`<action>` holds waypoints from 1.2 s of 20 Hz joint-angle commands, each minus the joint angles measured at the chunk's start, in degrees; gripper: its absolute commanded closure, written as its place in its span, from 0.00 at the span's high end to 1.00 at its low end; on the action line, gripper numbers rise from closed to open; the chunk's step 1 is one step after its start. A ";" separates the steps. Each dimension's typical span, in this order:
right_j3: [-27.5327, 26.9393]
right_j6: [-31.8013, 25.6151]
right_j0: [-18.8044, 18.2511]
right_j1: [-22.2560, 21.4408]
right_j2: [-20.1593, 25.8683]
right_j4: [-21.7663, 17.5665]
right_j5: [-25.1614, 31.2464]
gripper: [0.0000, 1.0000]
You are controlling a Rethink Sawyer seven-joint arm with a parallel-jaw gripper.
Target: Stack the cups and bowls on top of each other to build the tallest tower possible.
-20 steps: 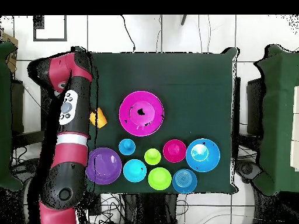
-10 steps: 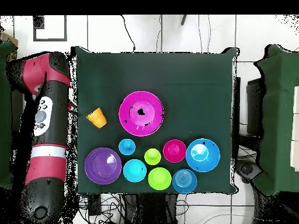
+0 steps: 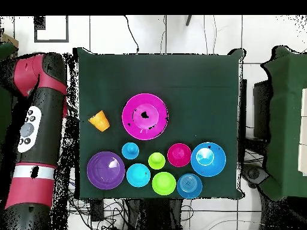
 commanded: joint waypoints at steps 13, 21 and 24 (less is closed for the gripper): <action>5.48 3.00 -2.20 3.07 7.21 -6.00 -7.39 1.00; 3.23 5.48 -2.28 5.60 6.66 -4.96 -8.87 1.00; 2.37 6.21 -2.43 6.50 6.29 -4.60 -9.22 1.00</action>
